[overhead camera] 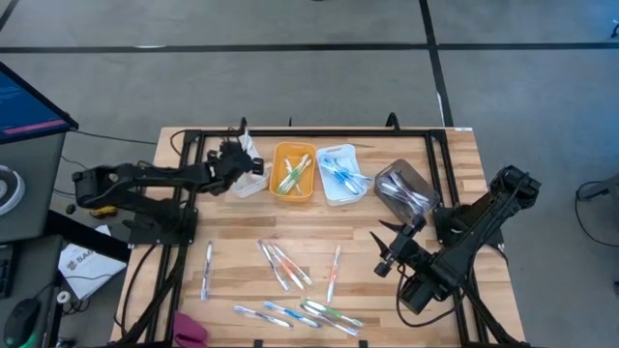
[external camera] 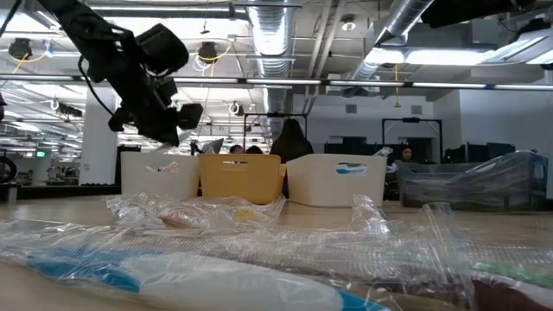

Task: Pick & Place Toothbrushes
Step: Put the white orange toothbrush into the left white bin

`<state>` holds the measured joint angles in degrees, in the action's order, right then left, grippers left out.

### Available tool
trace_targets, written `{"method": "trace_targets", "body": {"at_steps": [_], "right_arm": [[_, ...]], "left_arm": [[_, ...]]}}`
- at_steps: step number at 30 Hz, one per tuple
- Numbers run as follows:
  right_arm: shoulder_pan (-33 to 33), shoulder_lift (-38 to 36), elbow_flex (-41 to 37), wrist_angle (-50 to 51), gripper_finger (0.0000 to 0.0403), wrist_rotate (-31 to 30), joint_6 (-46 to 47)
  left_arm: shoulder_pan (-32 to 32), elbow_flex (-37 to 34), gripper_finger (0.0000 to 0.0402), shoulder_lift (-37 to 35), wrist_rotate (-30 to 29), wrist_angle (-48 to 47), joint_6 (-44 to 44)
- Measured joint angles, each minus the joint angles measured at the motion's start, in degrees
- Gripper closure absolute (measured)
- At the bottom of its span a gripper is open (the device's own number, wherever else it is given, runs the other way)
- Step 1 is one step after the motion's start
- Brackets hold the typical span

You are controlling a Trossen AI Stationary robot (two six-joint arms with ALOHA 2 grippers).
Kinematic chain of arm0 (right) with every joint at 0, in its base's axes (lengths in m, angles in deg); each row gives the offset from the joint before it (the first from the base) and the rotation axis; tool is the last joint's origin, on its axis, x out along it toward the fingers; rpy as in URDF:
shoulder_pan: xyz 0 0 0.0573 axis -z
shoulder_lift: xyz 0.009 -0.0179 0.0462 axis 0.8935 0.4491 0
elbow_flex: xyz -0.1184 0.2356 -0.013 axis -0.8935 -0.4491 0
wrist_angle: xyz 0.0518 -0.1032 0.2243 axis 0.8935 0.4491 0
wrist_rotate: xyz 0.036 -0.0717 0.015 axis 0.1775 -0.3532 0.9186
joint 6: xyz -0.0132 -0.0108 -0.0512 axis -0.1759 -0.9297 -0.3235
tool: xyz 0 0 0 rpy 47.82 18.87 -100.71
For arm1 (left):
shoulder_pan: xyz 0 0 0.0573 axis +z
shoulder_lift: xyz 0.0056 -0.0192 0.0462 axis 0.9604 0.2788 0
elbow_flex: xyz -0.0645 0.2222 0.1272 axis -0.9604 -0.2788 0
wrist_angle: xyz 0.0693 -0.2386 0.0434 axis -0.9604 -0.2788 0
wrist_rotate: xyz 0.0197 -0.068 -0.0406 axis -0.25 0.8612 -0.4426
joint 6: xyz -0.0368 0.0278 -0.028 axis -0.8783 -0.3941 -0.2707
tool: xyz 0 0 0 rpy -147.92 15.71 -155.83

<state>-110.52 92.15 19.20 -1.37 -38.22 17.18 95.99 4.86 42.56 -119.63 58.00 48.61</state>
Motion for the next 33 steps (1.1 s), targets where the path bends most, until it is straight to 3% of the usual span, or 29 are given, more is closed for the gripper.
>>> {"method": "trace_targets", "body": {"at_steps": [16,27,33], "right_arm": [[0.0,0.0,0.0,0.0,0.0237,0.0,0.0],[0.0,0.0,0.0,0.0,0.0236,0.0,0.0],[0.0,0.0,0.0,0.1,0.0235,0.0,0.0]], "left_arm": [[-1.6,0.0,0.0343,2.8,0.2,0.0,1.2],[-1.5,-3.4,0.0325,2.8,0.2,-0.1,-4.3],[-5.1,-2.7,0.0325,-0.9,0.2,0.4,7.3]]}}
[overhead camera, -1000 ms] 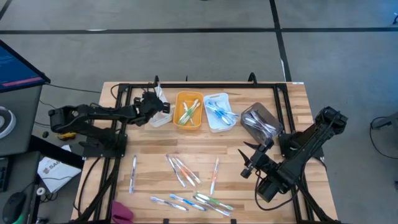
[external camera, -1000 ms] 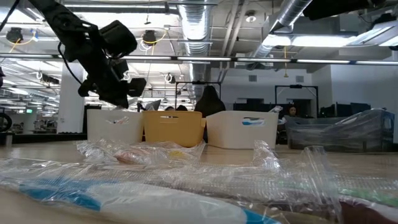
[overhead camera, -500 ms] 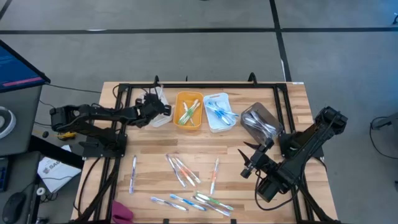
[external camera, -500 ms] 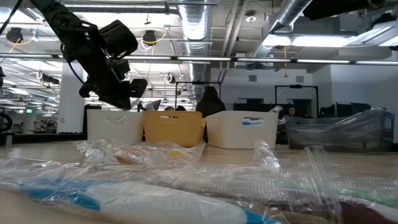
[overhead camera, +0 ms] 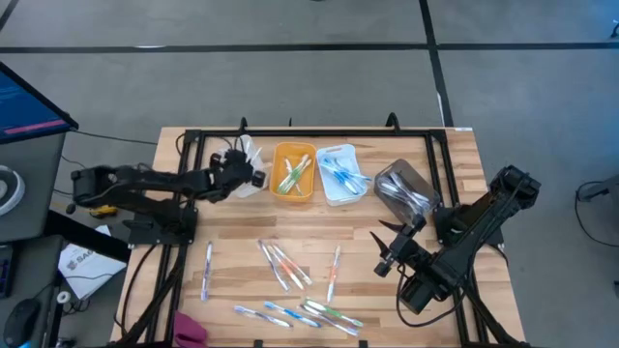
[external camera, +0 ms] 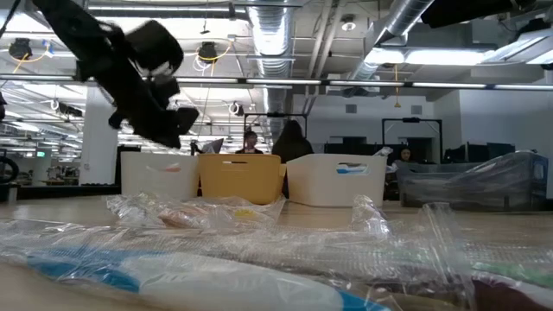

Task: Pick & Place Toothbrushes
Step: Put the white orange toothbrush into the left white bin

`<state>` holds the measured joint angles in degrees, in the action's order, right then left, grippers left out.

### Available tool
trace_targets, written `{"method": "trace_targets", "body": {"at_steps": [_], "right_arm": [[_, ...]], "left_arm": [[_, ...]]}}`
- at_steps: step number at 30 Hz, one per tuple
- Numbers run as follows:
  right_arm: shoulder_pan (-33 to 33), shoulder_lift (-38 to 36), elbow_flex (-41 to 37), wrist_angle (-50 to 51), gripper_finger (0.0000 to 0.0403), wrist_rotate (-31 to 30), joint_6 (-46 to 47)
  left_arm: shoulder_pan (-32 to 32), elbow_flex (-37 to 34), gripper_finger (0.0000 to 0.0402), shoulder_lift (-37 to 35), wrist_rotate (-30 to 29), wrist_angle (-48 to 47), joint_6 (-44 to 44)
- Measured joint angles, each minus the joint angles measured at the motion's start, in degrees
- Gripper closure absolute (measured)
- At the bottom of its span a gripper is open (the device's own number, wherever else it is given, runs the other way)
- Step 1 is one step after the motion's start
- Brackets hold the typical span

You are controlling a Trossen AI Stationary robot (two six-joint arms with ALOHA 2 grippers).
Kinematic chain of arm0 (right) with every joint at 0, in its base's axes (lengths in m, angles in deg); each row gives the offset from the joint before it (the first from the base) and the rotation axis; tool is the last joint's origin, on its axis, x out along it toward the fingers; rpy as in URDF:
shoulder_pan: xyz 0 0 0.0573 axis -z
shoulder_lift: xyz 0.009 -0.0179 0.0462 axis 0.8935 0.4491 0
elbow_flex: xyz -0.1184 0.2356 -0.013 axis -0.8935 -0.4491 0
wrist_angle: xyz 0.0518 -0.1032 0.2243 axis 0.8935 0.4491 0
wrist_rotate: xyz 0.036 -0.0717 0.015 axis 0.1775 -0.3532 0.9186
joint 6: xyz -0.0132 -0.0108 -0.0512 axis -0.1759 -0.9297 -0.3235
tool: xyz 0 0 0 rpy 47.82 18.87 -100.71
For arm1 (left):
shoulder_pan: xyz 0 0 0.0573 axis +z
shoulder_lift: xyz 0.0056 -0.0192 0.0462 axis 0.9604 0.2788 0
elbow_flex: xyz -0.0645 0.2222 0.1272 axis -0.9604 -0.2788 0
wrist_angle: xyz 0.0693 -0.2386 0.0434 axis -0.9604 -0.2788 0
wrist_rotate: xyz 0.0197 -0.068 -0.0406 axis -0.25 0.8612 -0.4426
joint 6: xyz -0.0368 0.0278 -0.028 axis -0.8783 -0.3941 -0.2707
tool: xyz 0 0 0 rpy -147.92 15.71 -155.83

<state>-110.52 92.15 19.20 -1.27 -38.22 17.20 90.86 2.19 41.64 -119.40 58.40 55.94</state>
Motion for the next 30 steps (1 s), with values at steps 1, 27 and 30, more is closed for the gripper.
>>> {"method": "trace_targets", "body": {"at_steps": [1,27,30], "right_arm": [[0.0,0.0,0.0,0.1,0.0234,0.0,0.0],[0.1,0.0,0.0,-1.2,0.0234,0.0,-1.5],[0.1,0.0,0.0,-1.2,0.0234,0.0,-1.5]], "left_arm": [[-1.6,0.0,0.0325,-1.5,-0.1,0.0,3.5],[-37.6,0.0,0.0325,7.5,26.0,0.7,36.0],[-37.6,0.0,0.0325,8.1,26.0,1.3,36.0]]}}
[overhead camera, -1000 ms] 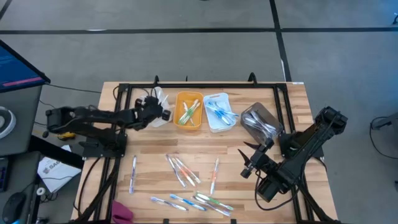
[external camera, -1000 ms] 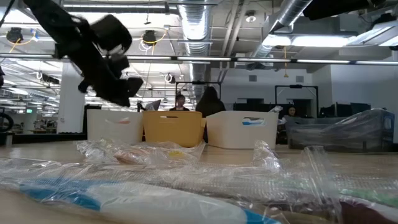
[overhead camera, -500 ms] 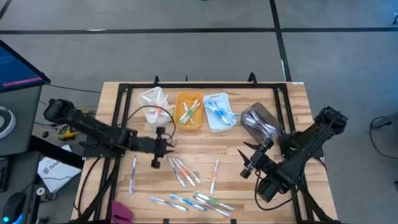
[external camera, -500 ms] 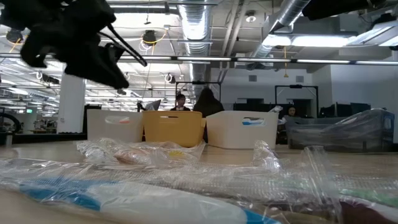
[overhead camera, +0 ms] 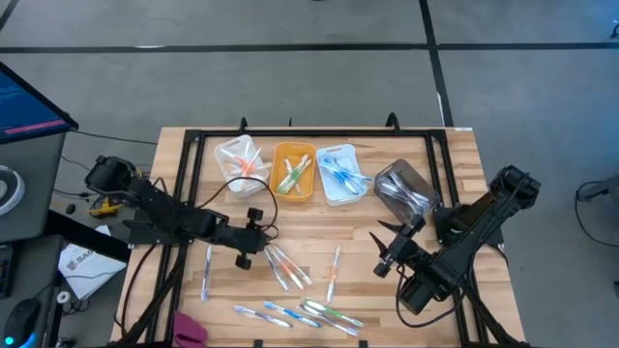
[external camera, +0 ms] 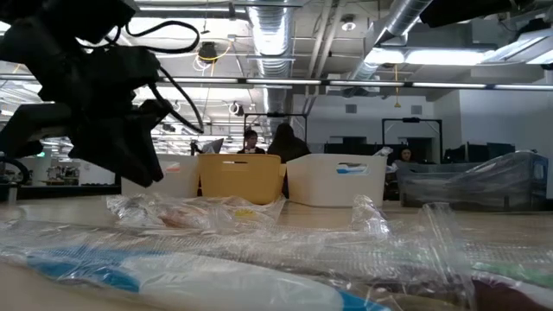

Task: Pick & Place Toothbrushes
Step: Put the white orange toothbrush into the left white bin

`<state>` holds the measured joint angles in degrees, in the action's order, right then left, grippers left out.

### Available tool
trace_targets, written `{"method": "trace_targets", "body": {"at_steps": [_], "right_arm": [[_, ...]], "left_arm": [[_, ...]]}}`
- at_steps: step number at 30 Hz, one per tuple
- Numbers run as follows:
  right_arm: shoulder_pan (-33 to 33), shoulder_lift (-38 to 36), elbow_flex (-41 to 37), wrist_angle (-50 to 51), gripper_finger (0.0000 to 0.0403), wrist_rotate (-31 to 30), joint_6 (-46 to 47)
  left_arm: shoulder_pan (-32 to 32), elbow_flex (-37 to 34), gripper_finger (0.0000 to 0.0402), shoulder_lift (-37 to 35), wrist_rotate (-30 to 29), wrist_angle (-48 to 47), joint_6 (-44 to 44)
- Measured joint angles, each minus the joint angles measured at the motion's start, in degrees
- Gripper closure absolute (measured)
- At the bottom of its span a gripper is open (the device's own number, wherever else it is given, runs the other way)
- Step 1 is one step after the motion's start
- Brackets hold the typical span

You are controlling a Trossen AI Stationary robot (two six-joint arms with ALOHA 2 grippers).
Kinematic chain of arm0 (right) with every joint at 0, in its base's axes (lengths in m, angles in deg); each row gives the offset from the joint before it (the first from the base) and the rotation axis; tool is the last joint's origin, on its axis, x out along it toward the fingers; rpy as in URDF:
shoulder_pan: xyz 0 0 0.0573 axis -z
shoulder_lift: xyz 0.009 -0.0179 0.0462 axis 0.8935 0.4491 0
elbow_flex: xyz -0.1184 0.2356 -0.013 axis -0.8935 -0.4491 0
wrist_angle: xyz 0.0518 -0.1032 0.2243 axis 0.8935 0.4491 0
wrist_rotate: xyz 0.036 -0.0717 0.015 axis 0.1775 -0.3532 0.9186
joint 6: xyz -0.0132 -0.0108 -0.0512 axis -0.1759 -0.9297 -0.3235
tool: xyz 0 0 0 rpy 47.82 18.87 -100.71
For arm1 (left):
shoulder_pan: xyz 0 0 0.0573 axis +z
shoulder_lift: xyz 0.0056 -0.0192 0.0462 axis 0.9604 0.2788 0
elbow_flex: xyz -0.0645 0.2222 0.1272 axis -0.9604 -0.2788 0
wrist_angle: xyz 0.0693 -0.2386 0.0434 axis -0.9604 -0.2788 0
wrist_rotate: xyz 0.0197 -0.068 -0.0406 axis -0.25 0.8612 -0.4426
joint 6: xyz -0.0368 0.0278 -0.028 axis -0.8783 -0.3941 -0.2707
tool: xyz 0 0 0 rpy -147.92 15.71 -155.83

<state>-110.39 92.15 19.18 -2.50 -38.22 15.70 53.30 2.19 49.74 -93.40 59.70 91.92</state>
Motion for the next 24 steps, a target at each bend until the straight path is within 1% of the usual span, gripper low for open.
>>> {"method": "trace_targets", "body": {"at_steps": [5,10,13,18,20,22,24], "right_arm": [[0.0,0.0,0.0,0.0,0.0237,0.0,0.0],[0.0,0.0,0.0,0.0,0.0234,0.0,0.0],[0.0,0.0,0.0,0.0,0.0234,0.0,0.0],[0.0,0.0,0.0,0.0,0.0237,0.0,0.0],[0.0,0.0,0.0,0.0,0.0236,0.0,0.0],[0.0,0.0,0.0,0.0,0.0235,0.0,0.0],[0.0,0.0,0.0,0.0,0.0234,0.0,0.0]], "left_arm": [[-0.1,0.0,0.0321,0.0,0.0,1.8,-0.3],[0.9,0.0,0.0302,-0.1,0.0,1.8,-9.2],[1.8,0.0,0.0301,-0.4,0.0,2.2,-14.2],[2.2,0.0,0.0314,-0.4,0.0,2.3,-8.5],[2.2,0.0,0.0315,-0.4,0.0,2.8,-8.2],[2.2,0.0,0.0311,-0.4,0.0,3.3,-8.1],[2.2,0.0,0.0299,-0.4,0.0,3.3,-8.1]]}}
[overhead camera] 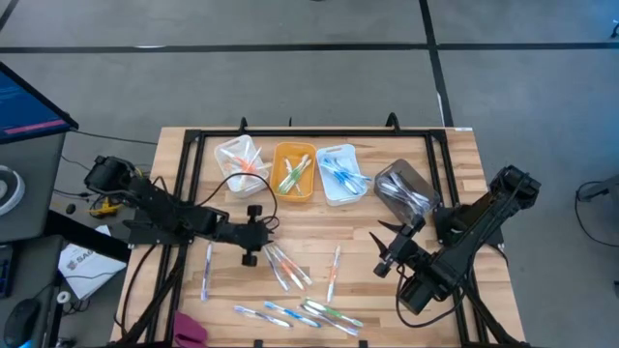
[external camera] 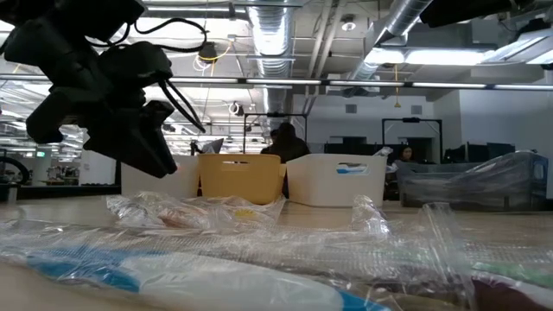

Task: Pick & Place Toothbrushes
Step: Put the white orange toothbrush into the left white bin

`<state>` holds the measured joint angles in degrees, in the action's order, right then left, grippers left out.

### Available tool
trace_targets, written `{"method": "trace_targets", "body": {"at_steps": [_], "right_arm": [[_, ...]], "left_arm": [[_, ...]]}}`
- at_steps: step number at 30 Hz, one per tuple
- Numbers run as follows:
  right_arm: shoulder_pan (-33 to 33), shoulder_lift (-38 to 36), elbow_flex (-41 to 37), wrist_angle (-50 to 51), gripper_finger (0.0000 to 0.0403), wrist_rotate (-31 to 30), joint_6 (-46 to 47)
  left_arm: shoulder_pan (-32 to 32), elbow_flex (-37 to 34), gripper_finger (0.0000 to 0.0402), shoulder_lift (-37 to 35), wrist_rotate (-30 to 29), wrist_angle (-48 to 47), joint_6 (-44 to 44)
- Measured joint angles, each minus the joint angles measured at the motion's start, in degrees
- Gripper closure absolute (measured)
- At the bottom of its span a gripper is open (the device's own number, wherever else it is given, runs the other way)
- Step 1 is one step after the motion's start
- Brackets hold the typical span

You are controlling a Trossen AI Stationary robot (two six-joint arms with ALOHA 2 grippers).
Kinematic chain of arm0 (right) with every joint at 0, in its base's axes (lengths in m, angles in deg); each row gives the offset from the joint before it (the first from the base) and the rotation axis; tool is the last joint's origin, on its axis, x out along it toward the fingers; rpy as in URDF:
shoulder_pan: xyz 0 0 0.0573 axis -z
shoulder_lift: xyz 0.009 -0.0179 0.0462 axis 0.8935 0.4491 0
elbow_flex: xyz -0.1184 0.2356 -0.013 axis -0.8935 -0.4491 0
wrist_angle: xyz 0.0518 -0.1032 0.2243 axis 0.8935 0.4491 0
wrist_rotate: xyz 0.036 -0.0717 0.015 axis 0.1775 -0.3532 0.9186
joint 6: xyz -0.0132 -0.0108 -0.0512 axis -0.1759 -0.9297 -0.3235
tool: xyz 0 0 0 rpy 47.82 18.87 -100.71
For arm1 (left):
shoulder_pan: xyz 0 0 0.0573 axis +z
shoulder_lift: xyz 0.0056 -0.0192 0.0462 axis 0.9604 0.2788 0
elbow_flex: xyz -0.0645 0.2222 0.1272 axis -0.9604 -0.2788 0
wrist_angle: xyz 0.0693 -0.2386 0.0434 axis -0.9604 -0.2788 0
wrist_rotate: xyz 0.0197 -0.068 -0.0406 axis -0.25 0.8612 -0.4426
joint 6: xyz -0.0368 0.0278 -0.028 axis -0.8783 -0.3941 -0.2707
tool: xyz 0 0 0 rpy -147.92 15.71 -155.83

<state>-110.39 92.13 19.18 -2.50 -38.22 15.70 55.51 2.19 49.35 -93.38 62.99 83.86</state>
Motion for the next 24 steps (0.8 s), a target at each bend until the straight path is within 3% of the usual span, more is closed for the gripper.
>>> {"method": "trace_targets", "body": {"at_steps": [6,12,18,24], "right_arm": [[0.0,0.0,0.0,0.0,0.0236,0.0,0.0],[0.0,0.0,0.0,0.0,0.0234,0.0,0.0],[0.0,0.0,0.0,0.0,0.0236,0.0,0.0],[0.0,0.0,0.0,0.0,0.0235,0.0,0.0]], "left_arm": [[-0.1,0.0,0.0228,0.0,2.5,2.3,-0.3],[-0.8,0.0,0.0176,0.0,3.4,13.9,-8.0],[-1.2,0.0,0.0163,0.2,3.5,14.9,-1.8],[-1.3,0.0,0.0172,5.8,5.8,20.0,0.5]]}}
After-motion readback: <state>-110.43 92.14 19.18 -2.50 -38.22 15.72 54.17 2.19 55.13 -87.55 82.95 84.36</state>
